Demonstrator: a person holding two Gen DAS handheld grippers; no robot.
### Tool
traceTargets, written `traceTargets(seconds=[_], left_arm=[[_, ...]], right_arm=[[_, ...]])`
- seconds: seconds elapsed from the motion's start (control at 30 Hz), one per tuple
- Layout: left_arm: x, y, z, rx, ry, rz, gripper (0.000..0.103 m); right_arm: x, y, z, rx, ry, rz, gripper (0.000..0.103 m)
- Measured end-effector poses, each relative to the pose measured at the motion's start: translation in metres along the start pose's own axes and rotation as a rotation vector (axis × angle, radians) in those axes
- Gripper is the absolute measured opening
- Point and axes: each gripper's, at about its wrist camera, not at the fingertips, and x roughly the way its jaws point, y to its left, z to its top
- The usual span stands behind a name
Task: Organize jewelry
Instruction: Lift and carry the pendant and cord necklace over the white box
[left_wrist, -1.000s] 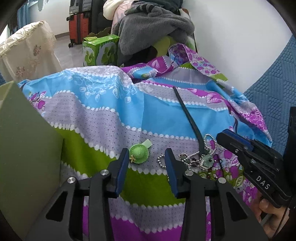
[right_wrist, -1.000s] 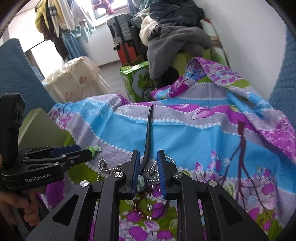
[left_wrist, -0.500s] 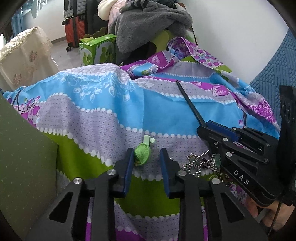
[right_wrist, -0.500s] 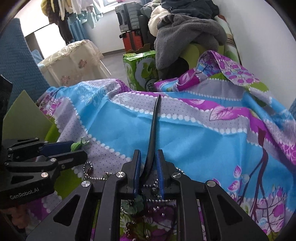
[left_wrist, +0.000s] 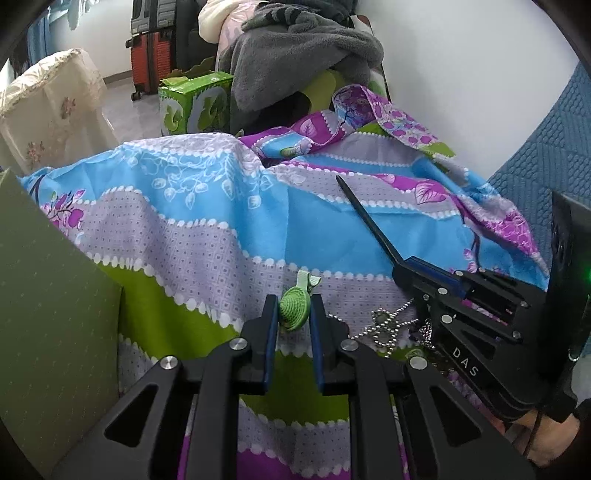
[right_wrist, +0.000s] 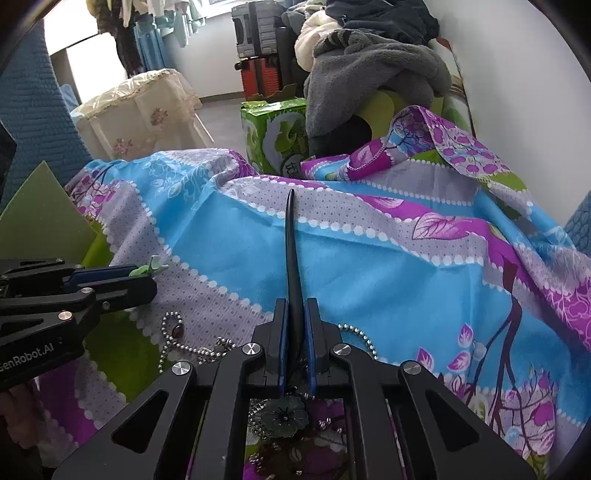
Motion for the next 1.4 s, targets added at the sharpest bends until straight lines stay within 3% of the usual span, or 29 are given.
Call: traceTargets(seconds=[0.37,0.77,1.07,1.4], left_arm=[[-0.034,-0.007,-0.002,-0.011,-0.051,-0.034,0.017],[-0.085,-0.011,-0.016,0.004,-0.117,-0.071,0.017],[-0.104,-0.011,-0.021,0.008,-0.121,-0.086,0.017],[-0.163,-0.008,-0.002,0.028,-0.198,-0.059,0.017]], right_arm=[[-0.042,0.005,0.001,0.046,-0.066,-0.019,0.006],[-0.097,0.019,-0.019,0.105,-0.094,-0.024,0.006],[-0.121,0.029,-0.029,0.146,-0.076,-0.027,0.006],[-0.170,0.048,0.008,0.143,-0.182,0.009,0.006]])
